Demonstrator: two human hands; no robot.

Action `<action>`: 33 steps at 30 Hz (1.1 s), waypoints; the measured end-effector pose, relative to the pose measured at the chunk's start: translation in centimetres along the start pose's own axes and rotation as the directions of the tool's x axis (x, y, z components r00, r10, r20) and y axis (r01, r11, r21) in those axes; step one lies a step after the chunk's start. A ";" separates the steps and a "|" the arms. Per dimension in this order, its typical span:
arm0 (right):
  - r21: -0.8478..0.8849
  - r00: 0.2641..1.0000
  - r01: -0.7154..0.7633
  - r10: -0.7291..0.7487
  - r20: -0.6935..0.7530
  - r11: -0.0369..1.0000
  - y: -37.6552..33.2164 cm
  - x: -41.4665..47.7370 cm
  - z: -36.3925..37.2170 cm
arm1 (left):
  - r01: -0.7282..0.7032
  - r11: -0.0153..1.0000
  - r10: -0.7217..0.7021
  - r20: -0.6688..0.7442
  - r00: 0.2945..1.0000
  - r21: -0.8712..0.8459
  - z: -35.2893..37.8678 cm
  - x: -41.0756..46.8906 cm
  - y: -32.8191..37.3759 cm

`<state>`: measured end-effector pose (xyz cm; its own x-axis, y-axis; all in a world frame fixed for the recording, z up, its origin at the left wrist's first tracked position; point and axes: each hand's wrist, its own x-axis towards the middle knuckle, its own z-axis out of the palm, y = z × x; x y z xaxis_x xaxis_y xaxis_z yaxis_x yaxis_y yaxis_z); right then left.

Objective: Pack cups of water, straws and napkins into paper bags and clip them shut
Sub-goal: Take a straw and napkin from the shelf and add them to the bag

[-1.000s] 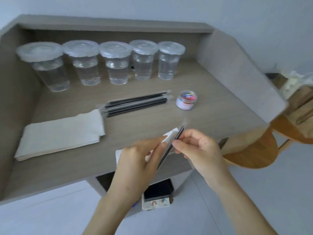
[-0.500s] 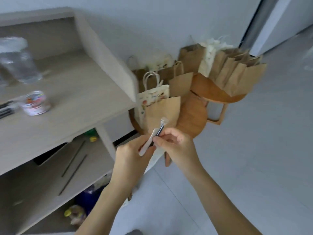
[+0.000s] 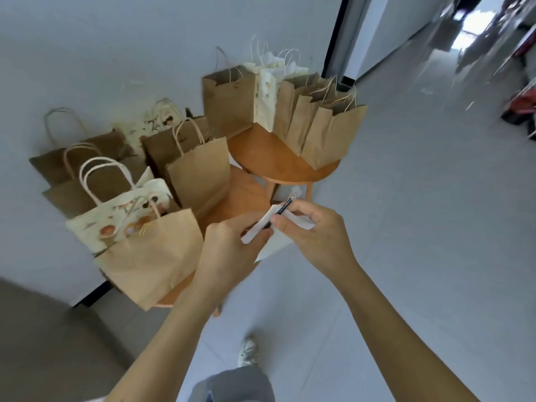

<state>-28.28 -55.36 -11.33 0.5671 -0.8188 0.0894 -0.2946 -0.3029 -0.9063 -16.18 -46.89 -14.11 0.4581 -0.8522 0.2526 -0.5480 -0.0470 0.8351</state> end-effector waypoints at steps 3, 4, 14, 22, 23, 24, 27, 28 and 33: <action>-0.013 1.000 0.030 -0.030 -0.008 0.999 0.6 6.1 -2.0 | -0.032 0.997 0.031 0.022 0.999 0.064 1.2 6.3 0.2; -0.017 0.999 0.036 -0.036 -0.002 0.999 0.9 8.1 -2.5 | -0.043 0.994 0.039 0.034 0.999 0.104 1.6 8.3 0.1; -0.230 0.971 0.233 -0.211 0.113 0.945 9.2 28.9 -7.5 | 0.106 0.933 -0.109 -0.011 0.994 0.343 7.6 26.4 -4.1; -0.242 0.842 0.536 -0.492 0.222 0.809 13.1 45.8 -10.4 | 0.317 0.863 -0.231 -0.251 0.940 0.393 12.2 39.4 -6.2; -0.226 0.825 0.560 -0.511 0.241 0.797 13.3 47.4 -10.5 | 0.347 0.854 -0.249 -0.282 0.927 0.387 12.4 40.6 -6.4; -0.204 0.813 0.576 -0.528 0.248 0.792 13.3 49.0 -10.5 | 0.375 0.846 -0.265 -0.310 0.913 0.380 12.5 41.6 -6.6; -0.135 0.776 0.622 -0.583 0.240 0.771 13.7 53.6 -9.6 | 0.429 0.814 -0.286 -0.373 0.883 0.392 12.2 44.6 -7.7; -0.123 0.768 0.629 -0.590 0.248 0.767 13.8 55.0 -9.1 | 0.444 0.805 -0.286 -0.398 0.872 0.395 12.0 45.6 -8.3; -0.093 0.753 0.642 -0.602 0.265 0.761 14.2 61.7 -6.5 | 0.511 0.771 -0.320 -0.464 0.826 0.380 10.5 51.0 -12.5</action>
<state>-2.50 -113.36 -16.00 0.8086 -0.3048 0.5032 0.0676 -0.8015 -0.5941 6.61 -95.23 -16.80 0.8783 -0.4475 0.1683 -0.4540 -0.6700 0.5874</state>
